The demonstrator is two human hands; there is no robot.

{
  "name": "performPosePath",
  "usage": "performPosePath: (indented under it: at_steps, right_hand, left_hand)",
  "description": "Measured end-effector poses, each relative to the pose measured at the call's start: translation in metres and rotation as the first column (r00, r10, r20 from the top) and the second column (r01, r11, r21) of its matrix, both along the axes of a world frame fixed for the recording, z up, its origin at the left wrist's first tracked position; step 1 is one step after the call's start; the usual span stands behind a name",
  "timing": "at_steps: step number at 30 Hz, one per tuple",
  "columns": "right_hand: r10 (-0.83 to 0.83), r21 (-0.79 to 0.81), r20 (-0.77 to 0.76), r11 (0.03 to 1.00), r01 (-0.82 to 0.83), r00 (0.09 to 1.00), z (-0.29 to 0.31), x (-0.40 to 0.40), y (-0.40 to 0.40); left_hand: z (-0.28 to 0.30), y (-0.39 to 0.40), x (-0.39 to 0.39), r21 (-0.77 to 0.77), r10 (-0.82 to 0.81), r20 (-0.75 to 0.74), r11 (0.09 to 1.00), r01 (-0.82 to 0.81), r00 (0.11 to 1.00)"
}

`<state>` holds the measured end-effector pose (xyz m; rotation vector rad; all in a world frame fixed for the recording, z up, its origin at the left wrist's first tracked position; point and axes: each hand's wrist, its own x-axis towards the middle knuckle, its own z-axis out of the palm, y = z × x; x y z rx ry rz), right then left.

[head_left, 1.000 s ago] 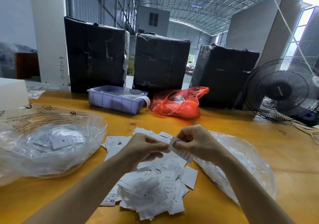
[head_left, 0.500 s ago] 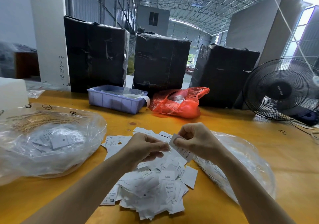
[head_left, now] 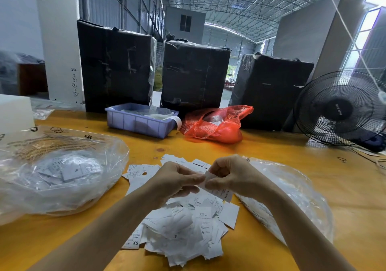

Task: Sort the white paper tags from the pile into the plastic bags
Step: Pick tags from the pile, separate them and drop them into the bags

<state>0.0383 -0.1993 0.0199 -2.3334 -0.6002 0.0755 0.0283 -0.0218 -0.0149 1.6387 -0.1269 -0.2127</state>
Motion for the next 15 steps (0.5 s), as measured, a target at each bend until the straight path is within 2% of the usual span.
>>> performPosePath:
  at_steps: [11, 15]
  right_hand:
    - [0.076, -0.029, -0.105, 0.996, -0.079, 0.992, -0.0046, -0.0045, 0.0020]
    - [0.061, 0.031, -0.098, 0.998, -0.058, 0.993, -0.0052, -0.0039, 0.0028]
  left_hand:
    - [-0.0043, -0.0058, -0.0021, 0.053, -0.013, 0.043, 0.999, 0.011, 0.999]
    - [-0.0047, -0.0053, -0.0009, 0.054, -0.013, 0.041, 0.999, 0.011, 0.999]
